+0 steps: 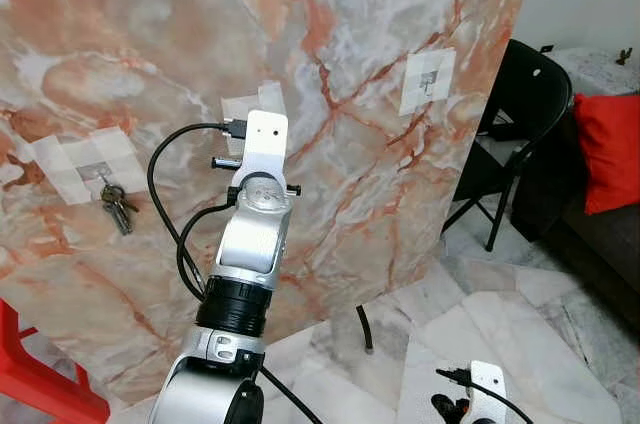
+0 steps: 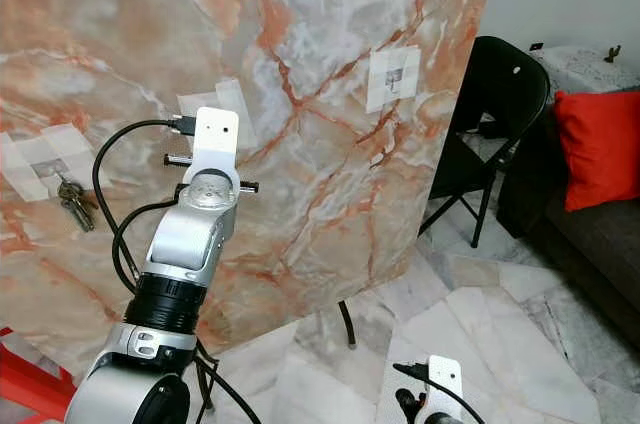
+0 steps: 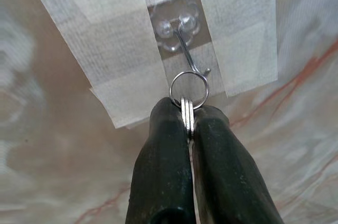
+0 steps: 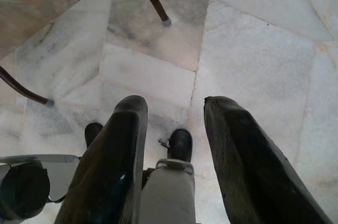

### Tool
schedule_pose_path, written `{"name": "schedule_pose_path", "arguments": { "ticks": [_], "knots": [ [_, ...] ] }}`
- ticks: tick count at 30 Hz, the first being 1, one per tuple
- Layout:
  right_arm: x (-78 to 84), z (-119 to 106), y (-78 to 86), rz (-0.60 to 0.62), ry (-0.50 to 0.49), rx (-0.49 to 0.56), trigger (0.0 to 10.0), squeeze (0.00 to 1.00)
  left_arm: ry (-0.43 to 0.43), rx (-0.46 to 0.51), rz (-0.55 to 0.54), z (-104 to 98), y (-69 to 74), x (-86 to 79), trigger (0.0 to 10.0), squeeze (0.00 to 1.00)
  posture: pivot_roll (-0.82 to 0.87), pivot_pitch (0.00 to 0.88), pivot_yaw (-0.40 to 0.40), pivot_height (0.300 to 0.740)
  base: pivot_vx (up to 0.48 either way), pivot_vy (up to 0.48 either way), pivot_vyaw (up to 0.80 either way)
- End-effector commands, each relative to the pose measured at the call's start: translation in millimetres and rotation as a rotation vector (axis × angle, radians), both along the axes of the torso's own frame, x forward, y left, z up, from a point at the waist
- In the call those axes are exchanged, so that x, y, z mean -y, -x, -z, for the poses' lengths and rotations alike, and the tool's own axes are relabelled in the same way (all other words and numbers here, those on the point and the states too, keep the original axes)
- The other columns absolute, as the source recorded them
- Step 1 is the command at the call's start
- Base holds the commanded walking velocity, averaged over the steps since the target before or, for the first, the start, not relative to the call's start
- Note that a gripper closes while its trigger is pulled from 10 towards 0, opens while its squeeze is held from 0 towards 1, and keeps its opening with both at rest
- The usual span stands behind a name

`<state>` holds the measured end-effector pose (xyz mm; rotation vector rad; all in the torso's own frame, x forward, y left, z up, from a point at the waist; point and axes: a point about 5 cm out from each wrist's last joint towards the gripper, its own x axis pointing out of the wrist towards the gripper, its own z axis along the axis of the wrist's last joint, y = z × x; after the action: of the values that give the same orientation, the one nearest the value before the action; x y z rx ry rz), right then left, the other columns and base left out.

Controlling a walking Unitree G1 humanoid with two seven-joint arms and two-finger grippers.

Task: Hang keys on a hook

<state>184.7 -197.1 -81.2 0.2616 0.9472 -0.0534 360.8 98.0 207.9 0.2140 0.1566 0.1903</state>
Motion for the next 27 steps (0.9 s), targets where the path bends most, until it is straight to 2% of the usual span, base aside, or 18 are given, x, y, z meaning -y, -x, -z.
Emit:
{"name": "schedule_pose_path", "arguments": {
  "ticks": [1,17,27],
  "knots": [
    [-1.1,0.2,-0.2,0.005,-0.006,-0.004,10.0,0.0,-0.024,0.044,-0.023,-11.7,0.4,-3.4,10.0,0.0,0.07,0.0,-0.035,0.74,0.0,0.0,0.0],
    [-1.9,-2.4,-5.7,0.002,-0.015,0.007,10.0,0.0,-0.082,0.068,-0.046,-13.9,7.3,-5.7,10.0,0.0,0.08,0.0,-0.039,0.74,0.0,0.0,0.0],
    [8.8,0.9,4.8,0.017,-0.006,-0.021,10.0,0.0,-0.069,0.004,-0.035,-4.1,5.9,-6.2,10.0,0.0,0.08,0.0,-0.034,0.74,0.0,0.0,0.0]
  ]
}}
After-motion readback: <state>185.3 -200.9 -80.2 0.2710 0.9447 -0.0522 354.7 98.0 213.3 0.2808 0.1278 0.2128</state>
